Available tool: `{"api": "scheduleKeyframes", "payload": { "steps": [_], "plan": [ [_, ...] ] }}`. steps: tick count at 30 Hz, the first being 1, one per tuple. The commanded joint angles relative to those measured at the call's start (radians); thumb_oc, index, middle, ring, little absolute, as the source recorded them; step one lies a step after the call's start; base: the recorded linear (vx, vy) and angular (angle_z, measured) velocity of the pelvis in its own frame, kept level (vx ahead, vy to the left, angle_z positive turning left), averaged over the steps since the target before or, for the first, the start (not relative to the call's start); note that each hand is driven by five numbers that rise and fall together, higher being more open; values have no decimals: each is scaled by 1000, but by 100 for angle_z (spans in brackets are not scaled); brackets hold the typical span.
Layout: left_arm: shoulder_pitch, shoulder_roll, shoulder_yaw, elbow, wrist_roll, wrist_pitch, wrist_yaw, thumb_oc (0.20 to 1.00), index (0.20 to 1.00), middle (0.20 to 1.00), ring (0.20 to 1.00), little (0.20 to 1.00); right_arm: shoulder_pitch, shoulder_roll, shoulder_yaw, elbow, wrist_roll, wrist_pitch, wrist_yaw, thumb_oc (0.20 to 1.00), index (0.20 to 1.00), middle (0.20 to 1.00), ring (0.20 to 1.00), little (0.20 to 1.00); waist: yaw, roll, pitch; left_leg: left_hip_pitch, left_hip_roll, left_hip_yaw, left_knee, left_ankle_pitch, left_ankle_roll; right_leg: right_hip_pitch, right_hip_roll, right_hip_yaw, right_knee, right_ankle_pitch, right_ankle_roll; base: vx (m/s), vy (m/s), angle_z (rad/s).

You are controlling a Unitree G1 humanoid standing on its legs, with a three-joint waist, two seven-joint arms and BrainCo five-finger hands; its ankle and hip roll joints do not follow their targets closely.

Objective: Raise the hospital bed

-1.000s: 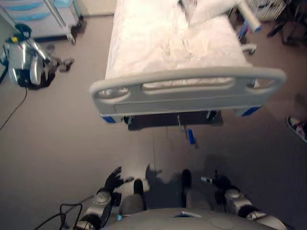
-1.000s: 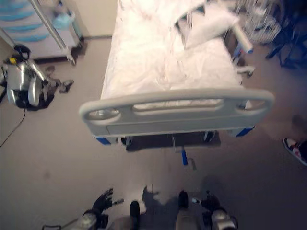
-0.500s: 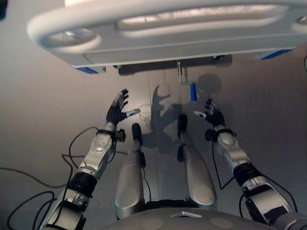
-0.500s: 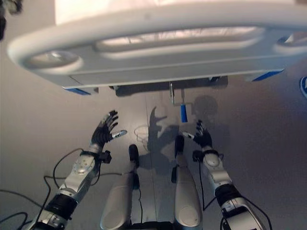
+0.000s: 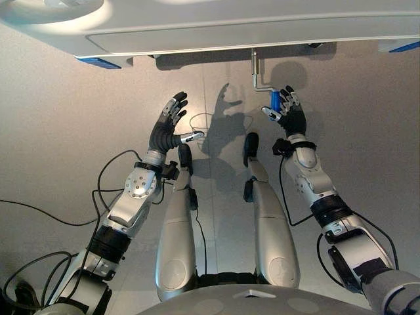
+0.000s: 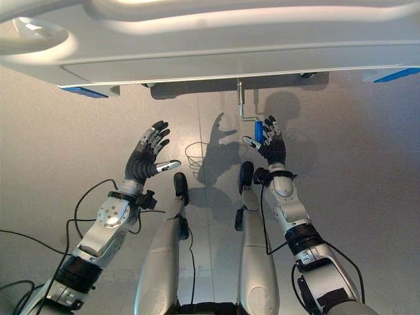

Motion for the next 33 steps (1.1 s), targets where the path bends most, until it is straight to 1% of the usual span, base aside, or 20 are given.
{"api": "scheduleKeyframes", "payload": {
  "steps": [1,3,4,5,7,8,9,12,13,14,15,16,17,18,19,20,24,29,33],
  "plan": [
    [41,43,-8,-144,-25,-39,3,1000,1000,1000,1000,1000,-48,-21,7,-9,43,-45,-21,1000,1000,1000,1000,1000,24,-16,-24,-59,-16,-36,53,7,29,-8,-56,-5,113,-76,86,0,0,0],
    [37,71,-23,-168,-33,-38,-2,1000,1000,1000,1000,1000,-144,-38,7,96,97,-36,-33,1000,1000,1000,1000,1000,35,-16,-24,-58,-20,-37,57,1,28,-1,-52,-3,108,-76,83,0,0,0],
    [37,71,-23,-169,-33,-38,-2,1000,1000,1000,1000,1000,-145,-38,7,98,97,-37,-32,1000,1000,1000,1000,1000,35,-16,-24,-59,-19,-37,57,1,28,-2,-52,-3,108,-76,83,6,34,0],
    [33,79,-36,-182,-42,-40,-6,1000,1000,1000,1000,1000,-196,-55,10,154,123,-32,-35,1000,1000,1000,1000,1000,39,-16,-24,-58,-20,-38,56,0,28,0,-52,-4,106,-78,82,0,0,0],
    [33,79,-42,-183,-47,-38,-6,1000,1000,1000,1000,1000,-220,-61,14,181,139,-31,-31,1000,1000,1000,1000,1000,41,-16,-24,-59,-21,-37,55,1,28,0,-52,-5,105,-77,81,2,19,6],
    [31,85,-52,-191,-49,-37,-9,1000,1000,1000,1000,1000,-271,-74,23,262,177,-18,-22,1000,1000,1000,1000,1000,46,-15,-24,-59,-21,-36,52,2,27,0,-53,-7,103,-77,81,2,11,9],
    [30,85,-52,-191,-49,-37,-9,1000,1000,1000,1000,1000,-273,-74,23,265,178,-19,-20,1000,1000,1000,1000,1000,46,-15,-24,-60,-21,-36,52,2,27,0,-52,-7,102,-77,81,2,18,7],
    [31,94,-60,-204,-44,-33,-15,1000,1000,1000,1000,1000,-316,-90,47,368,193,16,1,1000,1000,1000,1000,1000,52,-17,-24,-53,-21,-32,43,5,24,3,-51,-10,96,-75,81,0,0,0],
    [27,93,-70,-202,-45,-32,-23,1000,1000,1000,1000,1000,-344,-100,57,474,194,48,27,1000,1000,1000,1000,1000,57,-19,-24,-47,-21,-34,36,7,24,10,-51,-16,91,-73,82,0,0,0],
    [27,92,-70,-202,-45,-32,-23,1000,1000,1000,1000,1000,-345,-101,58,477,194,47,28,1000,1000,1000,1000,1000,56,-19,-24,-47,-21,-34,36,8,24,10,-51,-16,91,-73,82,13,13,4],
    [22,91,-76,-197,-43,-33,-23,1000,1000,1000,1000,1000,-364,-106,66,537,186,68,41,1000,1000,1000,1000,1000,58,-18,-24,-44,-22,-35,33,8,24,14,-50,-19,89,-73,82,16,15,5],
    [6,82,-90,-194,-45,-31,-29,1000,1000,1000,1000,1000,-391,-120,71,648,151,102,51,1000,1000,1000,1000,1000,65,-15,-24,-38,-22,-38,31,8,25,23,-52,-23,85,-72,84,16,18,7],
    [-4,78,-95,-194,-46,-32,-30,1000,1000,1000,1000,1000,-398,-126,77,686,140,114,59,1000,1000,1000,1000,1000,68,-13,-24,-38,-22,-40,30,8,25,25,-52,-27,83,-72,85,12,9,5],
    [-5,77,-95,-193,-46,-32,-30,1000,1000,1000,1000,1000,-399,-126,77,688,140,114,60,1000,1000,1000,1000,1000,68,-13,-24,-38,-22,-40,30,8,24,25,-52,-27,83,-72,85,2,-2,6],
    [-25,70,-99,-193,-44,-34,-33,1000,1000,1000,1000,1000,-403,-141,78,740,124,133,79,1000,1000,1000,1000,1000,72,-10,-24,-39,-24,-44,30,8,25,28,-52,-31,81,-73,86,2,-5,6],
    [-25,70,-99,-193,-44,-34,-33,1000,1000,1000,1000,1000,-404,-141,79,741,124,133,79,1000,1000,1000,1000,1000,72,-9,-24,-39,-24,-44,30,8,25,28,-52,-32,81,-73,86,2,-4,7],
    [-37,61,-105,-190,-35,-34,-48,1000,1000,1000,1000,1000,-412,-168,89,818,76,167,123,1000,1000,1000,1000,1000,81,-3,-24,-40,-25,-48,28,9,26,32,-54,-38,80,-75,87,3,4,2],
    [-37,56,-92,-184,-28,-30,-50,1000,1000,1000,1000,1000,-400,-174,105,823,49,170,144,1000,1000,1000,1000,1000,83,-1,-24,-41,-24,-48,26,9,27,33,-53,-39,79,-77,87,0,0,0],
    [-39,55,-86,-181,-24,-28,-49,1000,1000,1000,1000,1000,-384,-157,113,810,44,170,152,1000,1000,1000,1000,1000,80,-5,-24,-41,-23,-48,25,8,27,36,-52,-39,76,-78,87,0,0,0]
  ]
}}
